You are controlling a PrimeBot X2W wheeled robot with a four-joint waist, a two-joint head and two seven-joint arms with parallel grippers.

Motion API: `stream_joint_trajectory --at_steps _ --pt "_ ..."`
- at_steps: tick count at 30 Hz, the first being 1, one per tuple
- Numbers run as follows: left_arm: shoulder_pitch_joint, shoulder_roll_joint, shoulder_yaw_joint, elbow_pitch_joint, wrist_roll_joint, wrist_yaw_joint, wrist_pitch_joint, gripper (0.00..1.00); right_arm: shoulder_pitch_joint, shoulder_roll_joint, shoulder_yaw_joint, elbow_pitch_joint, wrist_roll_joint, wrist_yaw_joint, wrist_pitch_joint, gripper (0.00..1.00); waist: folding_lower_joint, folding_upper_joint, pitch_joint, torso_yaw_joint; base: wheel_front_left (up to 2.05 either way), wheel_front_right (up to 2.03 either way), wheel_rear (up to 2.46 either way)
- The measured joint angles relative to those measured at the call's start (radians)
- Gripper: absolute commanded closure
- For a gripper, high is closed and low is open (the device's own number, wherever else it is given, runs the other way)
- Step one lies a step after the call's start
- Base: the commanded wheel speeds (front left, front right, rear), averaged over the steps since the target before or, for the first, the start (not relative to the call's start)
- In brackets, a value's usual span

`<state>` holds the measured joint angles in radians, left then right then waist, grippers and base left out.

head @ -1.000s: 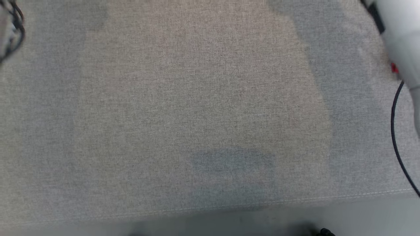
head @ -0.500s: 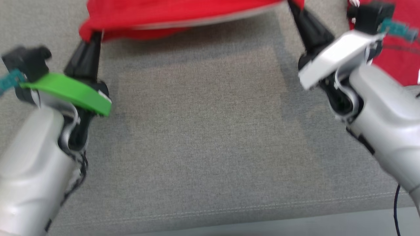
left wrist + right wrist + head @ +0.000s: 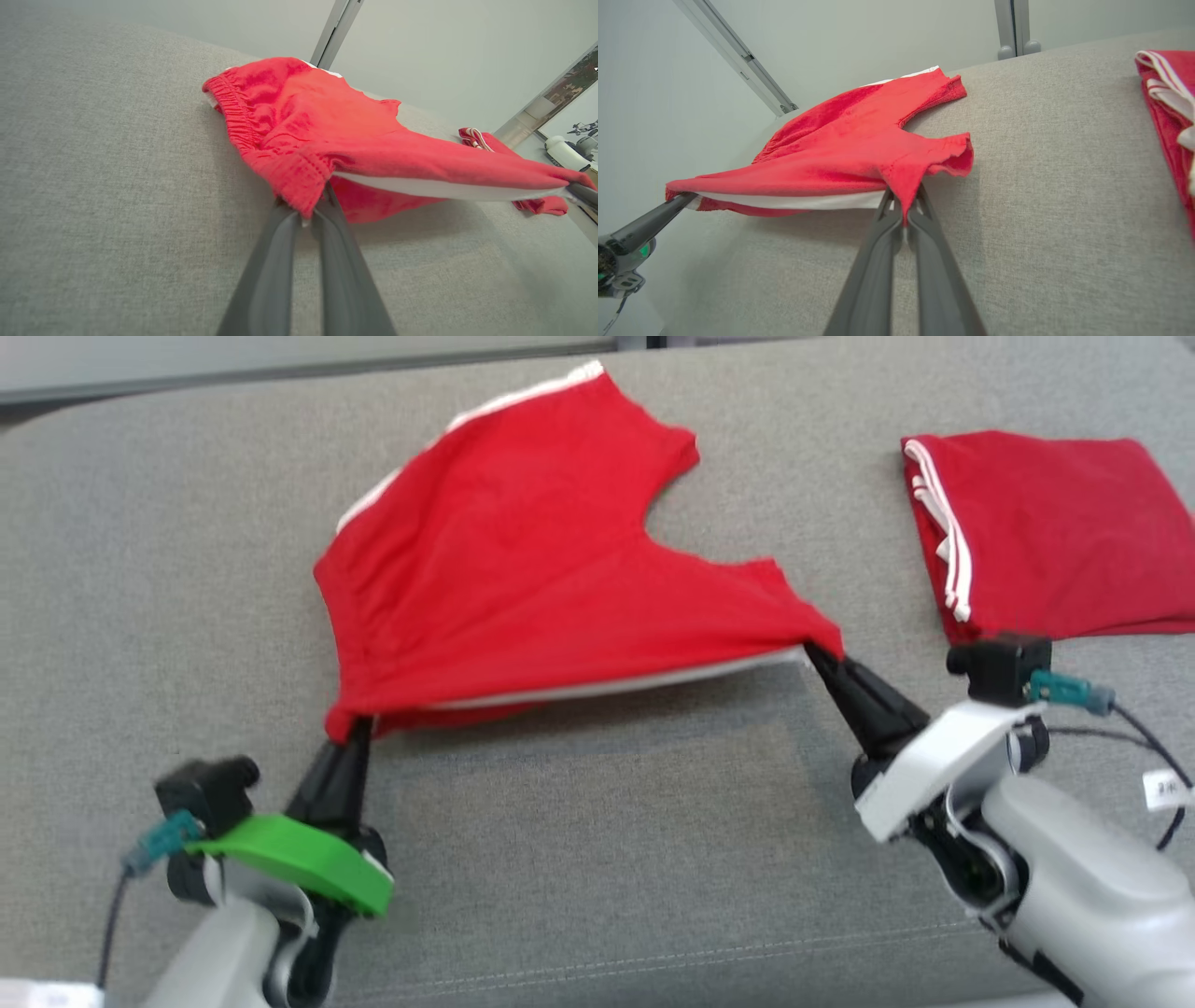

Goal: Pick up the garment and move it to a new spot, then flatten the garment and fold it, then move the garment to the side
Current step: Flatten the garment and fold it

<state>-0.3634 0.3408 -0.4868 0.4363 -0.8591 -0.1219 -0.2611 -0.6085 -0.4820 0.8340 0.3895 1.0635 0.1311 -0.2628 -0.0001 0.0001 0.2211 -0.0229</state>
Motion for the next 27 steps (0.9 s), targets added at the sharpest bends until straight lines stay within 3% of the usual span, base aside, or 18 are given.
stream_joint_trajectory --at_steps 8,13,20,27 --pt "0.179 -0.077 0.029 0.03 0.06 0.0 0.0 1.0 0.177 -0.027 0.04 -0.036 0.01 0.0 0.0 1.0 0.0 0.0 -0.095 -0.005 0.0 0.0 0.0" --pt "0.27 -0.095 0.048 0.052 0.108 -0.001 0.0 1.0 0.271 -0.046 0.055 -0.042 0.019 0.0 0.004 1.0 0.0 0.0 -0.144 -0.008 0.0 0.0 0.0" --pt "0.313 -0.119 0.073 0.083 0.156 -0.002 0.0 1.0 0.324 -0.071 0.054 -0.032 -0.001 0.0 0.031 1.0 0.0 0.0 -0.161 -0.007 0.0 0.0 0.0" --pt "0.312 -0.139 0.081 0.101 0.173 -0.005 0.0 1.0 0.323 -0.053 0.024 -0.03 -0.042 0.0 0.031 1.0 0.0 0.0 -0.15 -0.002 0.0 0.0 0.0"
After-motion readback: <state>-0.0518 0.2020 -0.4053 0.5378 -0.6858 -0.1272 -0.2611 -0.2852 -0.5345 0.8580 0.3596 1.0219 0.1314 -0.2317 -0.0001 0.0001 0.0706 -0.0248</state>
